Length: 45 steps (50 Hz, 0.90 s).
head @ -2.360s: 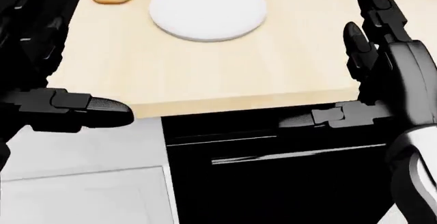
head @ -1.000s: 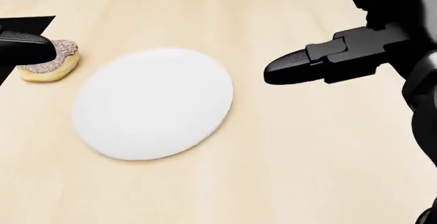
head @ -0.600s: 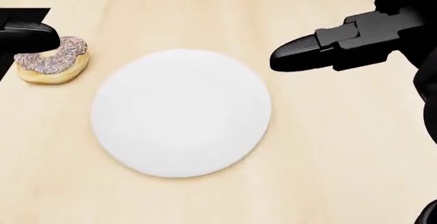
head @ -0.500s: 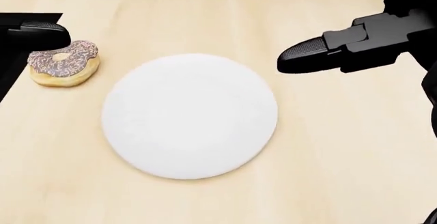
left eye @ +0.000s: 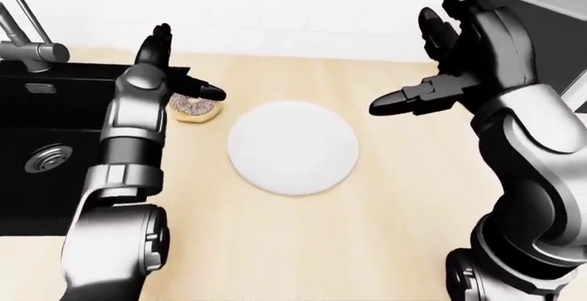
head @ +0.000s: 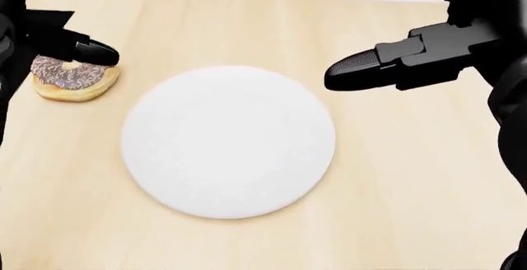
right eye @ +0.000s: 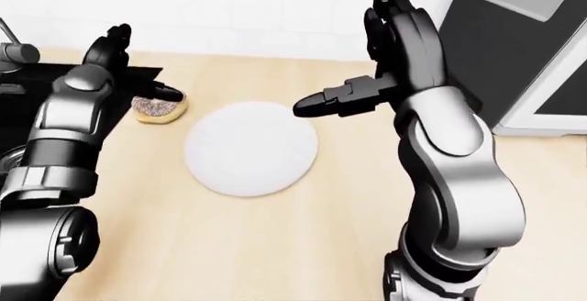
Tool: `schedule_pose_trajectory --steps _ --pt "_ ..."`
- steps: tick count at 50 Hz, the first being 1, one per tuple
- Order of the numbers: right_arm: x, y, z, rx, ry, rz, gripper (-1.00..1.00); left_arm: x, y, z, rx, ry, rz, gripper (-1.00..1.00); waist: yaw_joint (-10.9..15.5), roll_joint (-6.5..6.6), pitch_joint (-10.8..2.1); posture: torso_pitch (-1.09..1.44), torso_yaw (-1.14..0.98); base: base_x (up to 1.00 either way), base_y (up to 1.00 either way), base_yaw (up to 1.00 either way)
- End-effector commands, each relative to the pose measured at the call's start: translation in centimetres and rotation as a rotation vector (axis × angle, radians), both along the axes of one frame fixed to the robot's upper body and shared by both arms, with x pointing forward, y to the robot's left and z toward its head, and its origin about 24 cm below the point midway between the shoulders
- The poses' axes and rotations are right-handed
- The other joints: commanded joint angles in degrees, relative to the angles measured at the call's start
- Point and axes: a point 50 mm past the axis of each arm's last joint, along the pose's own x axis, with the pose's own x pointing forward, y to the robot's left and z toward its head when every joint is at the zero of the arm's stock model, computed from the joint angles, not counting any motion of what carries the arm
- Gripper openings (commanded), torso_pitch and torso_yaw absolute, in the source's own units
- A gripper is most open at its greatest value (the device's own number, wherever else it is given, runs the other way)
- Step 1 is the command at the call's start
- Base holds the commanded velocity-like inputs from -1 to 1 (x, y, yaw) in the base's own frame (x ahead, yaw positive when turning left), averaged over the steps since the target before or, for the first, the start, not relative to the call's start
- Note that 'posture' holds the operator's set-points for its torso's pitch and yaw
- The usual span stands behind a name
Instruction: Place the pastries on the plates.
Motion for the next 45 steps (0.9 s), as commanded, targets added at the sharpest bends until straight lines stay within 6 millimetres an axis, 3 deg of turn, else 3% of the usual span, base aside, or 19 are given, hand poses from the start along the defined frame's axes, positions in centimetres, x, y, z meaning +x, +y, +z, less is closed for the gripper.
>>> schedule_pose_trajectory --steps 1,5,13,19,26,36,45 --pt "-0.2 0.0 -0.3 0.003 -0.023 0.000 1.00 0.2 -0.5 4.0 0.095 -0.159 -0.045 1.00 -0.35 1.35 -1.16 0.00 0.00 0.00 0.00 0.00" --pt "-0.1 0.1 -0.4 0.002 -0.020 0.000 1.00 0.9 -1.1 4.6 0.137 -0.137 -0.077 1.00 -0.26 1.00 -1.29 0.00 0.00 0.00 0.00 0.00" --pt "0.1 -0.3 -1.2 0.011 -0.011 -0.005 1.00 1.6 -2.0 1.5 0.248 -0.012 -0.116 1.00 -0.22 1.25 -1.89 0.00 0.00 0.00 0.00 0.00" --pt "0.2 -0.2 -1.6 0.013 -0.006 -0.005 1.00 1.6 -1.6 1.4 0.313 0.021 -0.113 1.00 -0.46 1.28 -2.34 0.00 0.00 0.00 0.00 0.00" --pt "0.1 -0.4 -1.5 0.021 -0.009 -0.009 1.00 1.6 -1.6 -1.0 0.343 0.077 -0.091 1.00 -0.52 1.12 -2.57 0.00 0.00 0.00 0.00 0.00" --pt "0.4 -0.8 -2.4 0.025 0.000 -0.012 1.00 1.5 -1.3 -2.6 0.381 0.080 -0.038 1.00 -0.54 1.16 -2.98 0.00 0.00 0.00 0.00 0.00" --pt "0.6 -0.7 -2.8 0.026 0.005 -0.011 1.00 1.3 -1.1 -3.9 0.428 0.107 -0.039 0.68 -0.60 1.41 -3.68 0.00 0.00 0.00 0.00 0.00"
